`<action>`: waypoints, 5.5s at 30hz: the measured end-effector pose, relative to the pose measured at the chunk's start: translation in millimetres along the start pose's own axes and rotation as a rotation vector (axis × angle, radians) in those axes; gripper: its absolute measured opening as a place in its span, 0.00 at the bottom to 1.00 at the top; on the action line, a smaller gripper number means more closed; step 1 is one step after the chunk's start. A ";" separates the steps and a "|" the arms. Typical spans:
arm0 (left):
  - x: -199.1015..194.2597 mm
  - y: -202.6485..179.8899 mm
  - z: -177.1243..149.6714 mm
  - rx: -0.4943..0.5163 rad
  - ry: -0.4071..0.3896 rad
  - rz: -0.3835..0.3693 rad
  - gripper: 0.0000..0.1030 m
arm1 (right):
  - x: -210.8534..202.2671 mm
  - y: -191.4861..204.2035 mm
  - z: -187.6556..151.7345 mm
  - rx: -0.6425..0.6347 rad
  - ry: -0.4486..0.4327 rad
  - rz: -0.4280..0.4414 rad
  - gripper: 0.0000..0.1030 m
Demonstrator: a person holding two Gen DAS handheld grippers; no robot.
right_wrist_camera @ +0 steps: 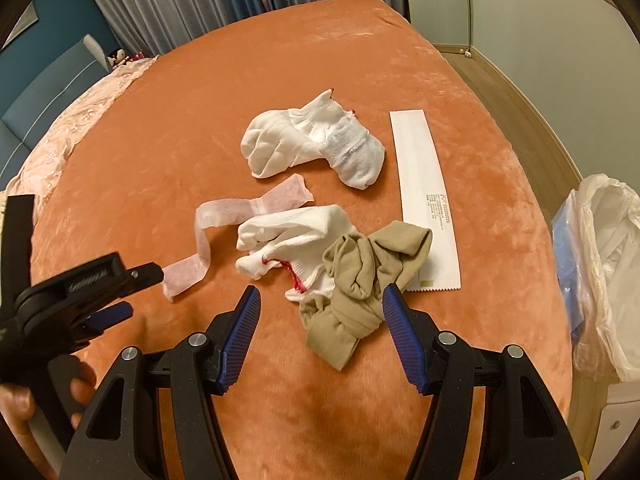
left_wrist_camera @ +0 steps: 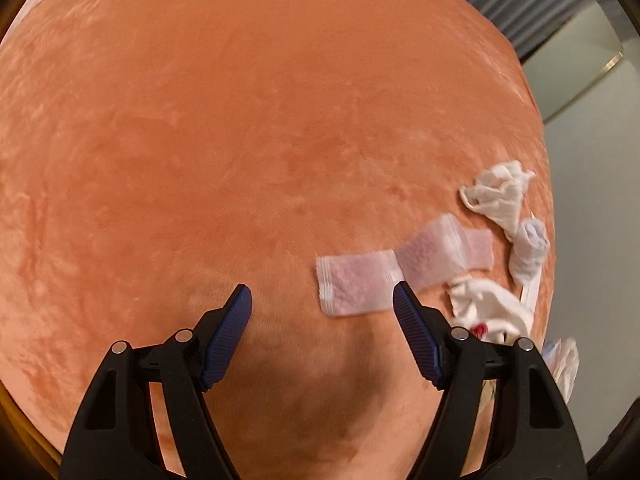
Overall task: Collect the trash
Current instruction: 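Grasp the pink ribbon with the left tool while the right grasps the beige sock, then carry ribbon and beige sock to the trash bin and open both tools, then move both tools back over the white socks on the bed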
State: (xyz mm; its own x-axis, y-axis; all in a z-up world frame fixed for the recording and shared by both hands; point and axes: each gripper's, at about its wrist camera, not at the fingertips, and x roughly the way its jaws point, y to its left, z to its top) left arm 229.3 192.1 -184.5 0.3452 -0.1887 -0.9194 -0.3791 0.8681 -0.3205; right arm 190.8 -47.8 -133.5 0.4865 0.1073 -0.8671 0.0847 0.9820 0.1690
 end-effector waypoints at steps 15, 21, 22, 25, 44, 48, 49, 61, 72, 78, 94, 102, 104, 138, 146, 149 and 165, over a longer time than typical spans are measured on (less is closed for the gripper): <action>7.3 -22.9 3.2 0.101 0.011 -0.019 0.08 | 23.1 -21.5 4.9 0.046 0.037 -0.020 0.18; -33.9 -32.2 0.6 0.149 -0.061 -0.032 0.08 | 7.0 -21.1 4.0 0.057 0.014 0.019 0.09; -42.8 -34.9 0.5 0.155 -0.075 -0.036 0.08 | 0.7 -20.9 4.3 0.062 0.002 0.031 0.09; -68.6 -46.6 2.4 0.183 -0.124 -0.046 0.08 | -19.5 -20.2 6.9 0.065 -0.041 0.052 0.09; -251.3 -165.1 -47.3 0.446 -0.427 -0.221 0.08 | -174.3 -51.4 34.3 0.075 -0.327 0.131 0.09; -267.0 -200.9 -70.2 0.510 -0.444 -0.265 0.08 | -198.4 -73.3 34.5 0.088 -0.377 0.116 0.09; -269.6 -206.7 -74.8 0.523 -0.445 -0.275 0.08 | -204.3 -80.6 33.5 0.093 -0.390 0.110 0.09; -276.8 -300.1 -141.1 0.705 -0.417 -0.376 0.08 | -250.9 -170.8 18.0 0.201 -0.478 0.023 0.09; -239.3 -379.4 -199.5 0.816 -0.309 -0.447 0.08 | -252.1 -246.9 -2.8 0.301 -0.461 -0.079 0.09; -213.2 -409.4 -216.8 0.862 -0.257 -0.459 0.08 | -238.4 -283.8 -10.7 0.362 -0.436 -0.115 0.09; -173.3 -402.3 -207.5 0.791 -0.248 -0.381 0.46 | -209.1 -303.1 -10.6 0.410 -0.403 -0.145 0.41; -182.1 -370.7 -188.1 0.729 -0.279 -0.346 0.46 | -215.2 -280.8 -7.2 0.374 -0.411 -0.133 0.46; -183.8 -360.1 -182.9 0.710 -0.283 -0.336 0.46 | -216.1 -272.1 -6.3 0.361 -0.409 -0.126 0.46; -156.5 -168.7 -89.9 0.347 -0.273 -0.084 0.52 | -168.5 -96.0 2.3 0.089 -0.290 0.005 0.48; -131.3 -119.8 -72.0 0.248 -0.230 -0.018 0.55 | -137.4 -72.0 -2.6 0.056 -0.230 0.009 0.48; -118.1 -102.5 -67.6 0.219 -0.215 0.013 0.61 | -124.9 -64.3 -3.7 0.047 -0.207 0.011 0.48; -18.0 -110.7 -37.9 0.129 0.015 -0.095 0.76 | -32.5 -64.5 18.9 0.069 -0.071 -0.027 0.48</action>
State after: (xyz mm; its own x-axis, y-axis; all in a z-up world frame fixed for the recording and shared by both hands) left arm 232.5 82.0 -141.2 0.3610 -0.2784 -0.8900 -0.2313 0.8978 -0.3747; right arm 186.0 -117.6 -107.4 0.5435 0.0667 -0.8368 0.1577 0.9710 0.1798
